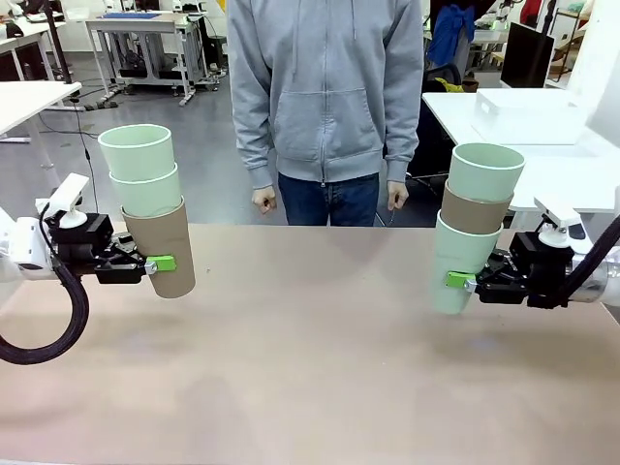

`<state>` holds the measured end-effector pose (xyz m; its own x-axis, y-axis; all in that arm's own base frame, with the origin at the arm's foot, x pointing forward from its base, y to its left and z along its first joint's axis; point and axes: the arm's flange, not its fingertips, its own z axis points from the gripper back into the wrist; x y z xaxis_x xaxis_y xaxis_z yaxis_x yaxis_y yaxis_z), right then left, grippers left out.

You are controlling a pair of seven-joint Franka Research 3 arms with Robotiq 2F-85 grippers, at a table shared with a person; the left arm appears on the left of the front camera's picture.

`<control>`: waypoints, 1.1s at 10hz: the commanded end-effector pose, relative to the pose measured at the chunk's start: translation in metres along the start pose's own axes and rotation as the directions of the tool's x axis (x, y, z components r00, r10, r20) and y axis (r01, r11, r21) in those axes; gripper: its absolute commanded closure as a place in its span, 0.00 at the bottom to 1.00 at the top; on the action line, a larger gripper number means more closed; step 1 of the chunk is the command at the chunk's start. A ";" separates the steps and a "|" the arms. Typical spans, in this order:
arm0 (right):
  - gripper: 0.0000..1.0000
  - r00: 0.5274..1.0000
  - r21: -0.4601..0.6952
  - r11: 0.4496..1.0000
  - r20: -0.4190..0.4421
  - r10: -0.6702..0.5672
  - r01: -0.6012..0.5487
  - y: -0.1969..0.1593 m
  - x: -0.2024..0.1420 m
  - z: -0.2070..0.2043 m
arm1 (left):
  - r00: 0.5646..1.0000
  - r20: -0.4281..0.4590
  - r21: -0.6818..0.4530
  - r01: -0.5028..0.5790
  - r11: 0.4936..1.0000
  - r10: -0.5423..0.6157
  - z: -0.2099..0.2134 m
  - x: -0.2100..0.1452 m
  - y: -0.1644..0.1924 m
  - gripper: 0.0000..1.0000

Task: Stack the cups and store them in the basket.
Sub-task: Place the stack of Reusable plastic cups into the Pantry Basket.

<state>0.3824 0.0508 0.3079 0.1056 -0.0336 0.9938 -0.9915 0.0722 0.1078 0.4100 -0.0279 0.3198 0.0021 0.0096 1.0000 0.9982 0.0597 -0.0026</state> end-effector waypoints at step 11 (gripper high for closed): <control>0.15 1.000 0.000 1.000 0.004 0.013 -0.013 0.000 0.003 -0.001 | 1.000 0.004 -0.003 0.011 1.000 -0.011 -0.001 0.004 -0.001 0.15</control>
<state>0.3824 0.0508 0.3079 0.1056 -0.0336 0.9938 -0.9915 0.0722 0.1078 0.4100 -0.0279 0.3198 0.0021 0.0096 1.0000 0.9982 0.0597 -0.0026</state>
